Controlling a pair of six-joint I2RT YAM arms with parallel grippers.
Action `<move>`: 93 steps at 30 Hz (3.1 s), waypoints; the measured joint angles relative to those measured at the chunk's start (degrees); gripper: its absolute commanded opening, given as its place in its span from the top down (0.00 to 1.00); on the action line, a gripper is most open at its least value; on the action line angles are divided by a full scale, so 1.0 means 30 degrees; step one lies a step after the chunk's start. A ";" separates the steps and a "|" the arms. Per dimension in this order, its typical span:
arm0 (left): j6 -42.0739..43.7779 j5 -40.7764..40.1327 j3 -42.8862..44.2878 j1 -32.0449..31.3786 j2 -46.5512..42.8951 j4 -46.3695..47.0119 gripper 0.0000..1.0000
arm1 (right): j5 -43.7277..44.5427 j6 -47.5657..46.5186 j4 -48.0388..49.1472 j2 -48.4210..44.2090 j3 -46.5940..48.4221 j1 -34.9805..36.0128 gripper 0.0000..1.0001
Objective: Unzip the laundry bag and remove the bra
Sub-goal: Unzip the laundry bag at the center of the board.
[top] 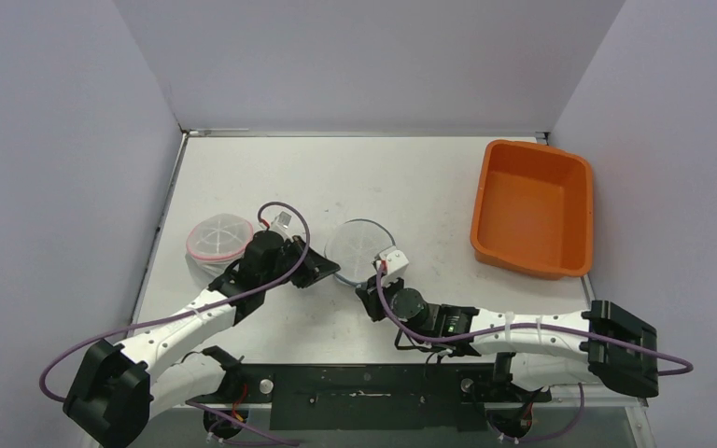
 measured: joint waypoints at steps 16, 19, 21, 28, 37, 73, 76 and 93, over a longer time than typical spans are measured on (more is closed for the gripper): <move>0.1676 0.2375 0.0889 0.1727 0.0860 -0.0189 1.00 | 0.1231 0.0648 -0.1807 -0.1923 -0.0466 -0.0495 0.95; 0.2229 0.2696 0.0984 0.1792 0.1064 -0.0204 1.00 | 0.1107 0.0699 -0.1333 -0.1872 -0.0845 -0.0488 0.95; 0.2579 0.2776 0.0984 0.1821 0.1064 -0.0219 1.00 | 0.0984 0.0699 -0.1071 -0.1814 -0.1020 -0.0488 0.95; 0.3526 0.2535 0.0984 0.1865 0.0138 -0.0772 0.61 | 0.0510 0.0510 -0.0248 -0.0911 -0.1027 -0.0488 0.95; 0.4313 0.1428 0.0998 0.1960 -0.1698 -0.3402 0.03 | 0.0066 -0.0007 0.0335 0.0146 -0.0809 -0.0488 0.95; -0.4087 -0.2463 -0.3038 -0.2055 -0.8655 -0.3912 0.04 | -0.1137 -0.1042 0.2382 0.0452 -0.0058 -0.0459 0.95; -0.4838 -0.2608 -0.3861 -0.2404 -0.8437 -0.3759 0.04 | -0.0947 -0.0831 0.2361 0.0029 -0.0634 -0.0452 0.95; -0.7402 -0.5923 -0.4546 -0.5158 -0.4197 0.1836 0.36 | -0.0714 -0.0109 0.2229 -0.1020 -0.1588 0.0240 0.95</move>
